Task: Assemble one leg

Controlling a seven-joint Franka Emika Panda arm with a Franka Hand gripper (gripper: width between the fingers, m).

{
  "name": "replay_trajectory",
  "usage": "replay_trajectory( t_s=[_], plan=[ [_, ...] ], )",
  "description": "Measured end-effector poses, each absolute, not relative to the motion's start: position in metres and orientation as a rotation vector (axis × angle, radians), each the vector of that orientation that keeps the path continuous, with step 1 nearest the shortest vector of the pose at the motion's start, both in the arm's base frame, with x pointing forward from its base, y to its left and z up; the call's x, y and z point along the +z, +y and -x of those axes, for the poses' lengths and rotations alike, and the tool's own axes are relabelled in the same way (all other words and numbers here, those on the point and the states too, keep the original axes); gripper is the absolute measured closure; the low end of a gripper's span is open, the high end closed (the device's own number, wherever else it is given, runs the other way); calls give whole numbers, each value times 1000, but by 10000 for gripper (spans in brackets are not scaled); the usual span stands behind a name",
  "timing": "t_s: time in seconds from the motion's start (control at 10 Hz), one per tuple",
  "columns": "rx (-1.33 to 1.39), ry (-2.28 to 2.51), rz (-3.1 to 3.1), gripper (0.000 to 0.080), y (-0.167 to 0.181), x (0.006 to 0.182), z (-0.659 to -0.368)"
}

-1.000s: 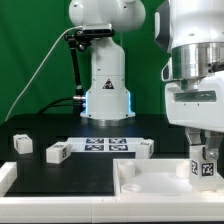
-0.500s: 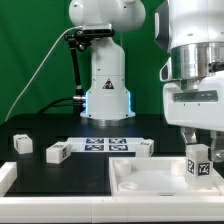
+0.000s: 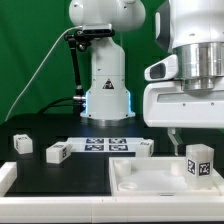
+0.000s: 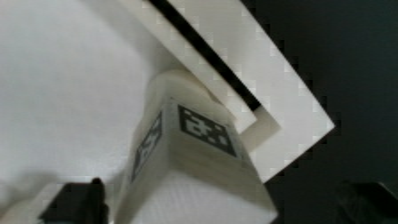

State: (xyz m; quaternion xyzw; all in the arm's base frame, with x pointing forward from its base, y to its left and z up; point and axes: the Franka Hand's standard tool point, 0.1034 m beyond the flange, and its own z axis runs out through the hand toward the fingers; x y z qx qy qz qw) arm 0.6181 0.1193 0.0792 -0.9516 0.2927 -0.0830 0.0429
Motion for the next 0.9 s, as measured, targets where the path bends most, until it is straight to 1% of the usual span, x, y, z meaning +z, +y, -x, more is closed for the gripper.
replay_trajectory(
  t_s=[0.3,0.6,0.8,0.9],
  plan=[
    [-301,323,3112,150,124,81,-621],
    [-302,-155,3171,150,121,81,-621],
    [-301,-297,3171,150,119,82,-622],
    [-301,-287,3171,191,119,82,-622]
  ],
)
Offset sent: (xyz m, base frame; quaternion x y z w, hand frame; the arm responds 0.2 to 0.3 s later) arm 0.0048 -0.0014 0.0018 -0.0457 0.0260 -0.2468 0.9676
